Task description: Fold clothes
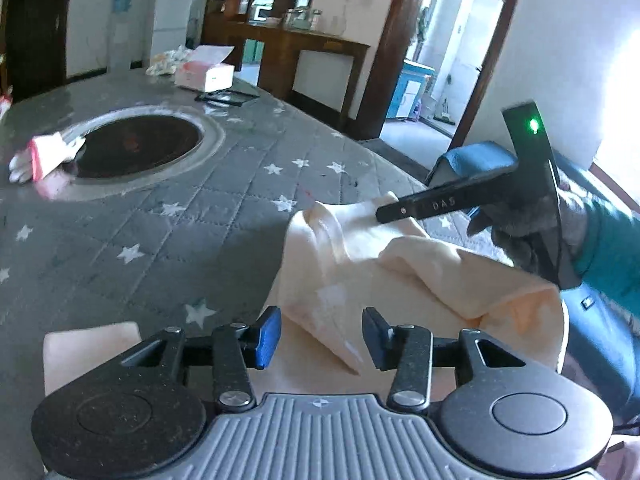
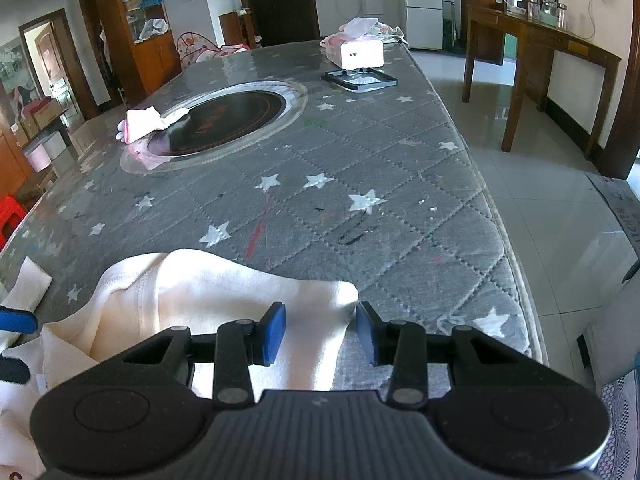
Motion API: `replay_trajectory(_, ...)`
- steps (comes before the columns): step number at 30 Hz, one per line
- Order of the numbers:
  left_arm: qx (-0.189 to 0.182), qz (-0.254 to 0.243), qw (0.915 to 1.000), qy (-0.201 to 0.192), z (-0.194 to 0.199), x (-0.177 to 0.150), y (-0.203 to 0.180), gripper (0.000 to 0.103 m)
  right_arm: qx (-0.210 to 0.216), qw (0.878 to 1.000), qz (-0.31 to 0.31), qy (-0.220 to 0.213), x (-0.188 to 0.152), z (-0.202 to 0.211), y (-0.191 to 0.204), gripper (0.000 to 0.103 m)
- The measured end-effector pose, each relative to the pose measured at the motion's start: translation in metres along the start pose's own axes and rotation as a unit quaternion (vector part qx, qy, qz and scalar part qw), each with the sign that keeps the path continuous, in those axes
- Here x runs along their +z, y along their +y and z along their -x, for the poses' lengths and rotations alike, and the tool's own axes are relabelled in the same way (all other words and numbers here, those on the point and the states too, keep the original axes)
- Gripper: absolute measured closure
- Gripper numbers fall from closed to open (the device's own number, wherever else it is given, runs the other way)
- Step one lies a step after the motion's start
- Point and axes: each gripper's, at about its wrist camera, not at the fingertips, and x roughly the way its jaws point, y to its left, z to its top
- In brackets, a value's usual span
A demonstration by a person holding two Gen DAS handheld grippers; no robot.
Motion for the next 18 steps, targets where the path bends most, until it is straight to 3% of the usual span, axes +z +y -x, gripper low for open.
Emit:
replay_trajectory(4, 0.013, 0.013, 0.9998, 0.011, -0.014, 0.0, 0.0, 0.057, -0.003, 1.0, -0.002, 0.0, 0.001, 0.0, -0.001, 0.064)
replay_trajectory(6, 0.013, 0.044, 0.9988, 0.017, -0.019, -0.001, 0.008, 0.077, -0.004, 1.0, -0.004, 0.0, 0.0, 0.001, -0.002, 0.064)
replay_trajectory(10, 0.011, 0.071, 0.9972, 0.018, -0.017, -0.001, 0.016, 0.089, -0.004, 1.0, -0.003, 0.001, 0.0, 0.0, -0.003, 0.064)
replay_trajectory(13, 0.019, 0.078, 0.9968, 0.007, -0.01, 0.002, 0.022, 0.092, -0.004, 1.0, -0.005, 0.001, 0.001, 0.0, -0.004, 0.084)
replay_trajectory(18, 0.071, 0.071, 0.9949, -0.016, 0.004, 0.02, 0.045, 0.093, -0.008, 1.0, 0.005, -0.003, 0.01, 0.0, 0.0, 0.095)
